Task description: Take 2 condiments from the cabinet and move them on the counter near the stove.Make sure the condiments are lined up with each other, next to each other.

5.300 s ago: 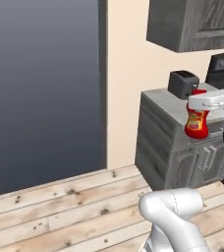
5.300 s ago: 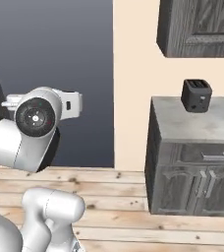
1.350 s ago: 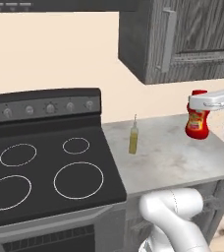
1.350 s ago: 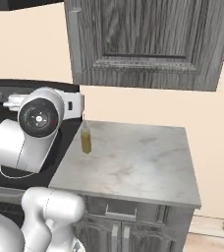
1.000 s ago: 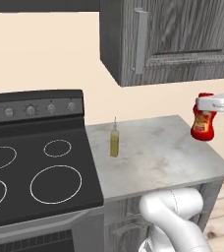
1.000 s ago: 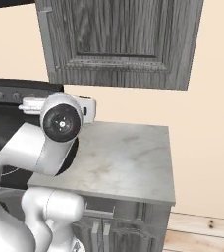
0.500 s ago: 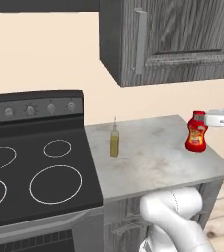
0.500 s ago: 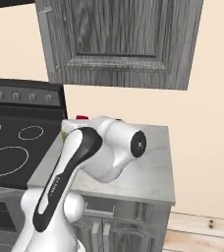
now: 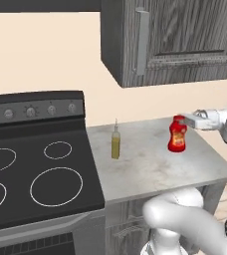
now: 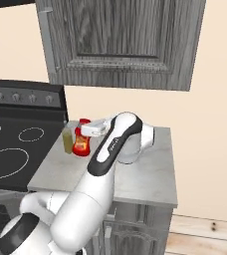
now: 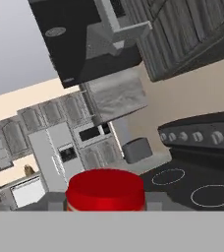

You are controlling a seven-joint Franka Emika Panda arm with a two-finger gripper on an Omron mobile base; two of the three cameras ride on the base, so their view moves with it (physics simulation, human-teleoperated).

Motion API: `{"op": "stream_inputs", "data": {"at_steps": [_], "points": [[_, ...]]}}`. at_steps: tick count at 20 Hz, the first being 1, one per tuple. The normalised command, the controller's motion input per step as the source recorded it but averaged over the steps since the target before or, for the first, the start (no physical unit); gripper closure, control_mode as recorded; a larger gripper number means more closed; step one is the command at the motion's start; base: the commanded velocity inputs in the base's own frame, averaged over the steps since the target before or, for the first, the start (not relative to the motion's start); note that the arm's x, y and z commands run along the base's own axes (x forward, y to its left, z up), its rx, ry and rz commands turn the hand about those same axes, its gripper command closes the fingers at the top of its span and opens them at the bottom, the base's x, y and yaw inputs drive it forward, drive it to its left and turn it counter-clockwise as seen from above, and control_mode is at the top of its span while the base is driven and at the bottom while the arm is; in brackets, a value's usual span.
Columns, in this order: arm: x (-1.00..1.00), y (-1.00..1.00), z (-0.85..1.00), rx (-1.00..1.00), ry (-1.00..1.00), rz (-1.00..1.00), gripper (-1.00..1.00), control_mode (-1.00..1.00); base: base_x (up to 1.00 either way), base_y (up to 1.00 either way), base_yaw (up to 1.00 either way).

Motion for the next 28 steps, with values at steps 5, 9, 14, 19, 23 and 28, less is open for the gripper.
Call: {"op": "stream_inputs", "data": {"at_steps": [5, 9, 14, 19, 23, 28], "points": [[0.38, 0.22, -0.23, 0.01, -0.08, 0.41, 1.0, -1.0, 0.0, 0.0, 0.0], [0.08, 0.11, -0.38, 0.0, -0.07, 0.38, 1.0, -1.0, 0.0, 0.0, 0.0], [0.0, 0.25, -0.48, 0.04, -0.04, 0.32, 1.0, -1.0, 0.0, 0.0, 0.0], [0.0, 0.44, -0.35, 0.17, -0.03, 0.15, 1.0, -1.0, 0.0, 0.0, 0.0], [0.01, 0.36, -0.21, 0.21, -0.08, 0.01, 1.0, -1.0, 0.0, 0.0, 0.0], [0.07, 0.3, -0.14, 0.13, -0.14, 0.0, 1.0, -1.0, 0.0, 0.0, 0.0]]}}
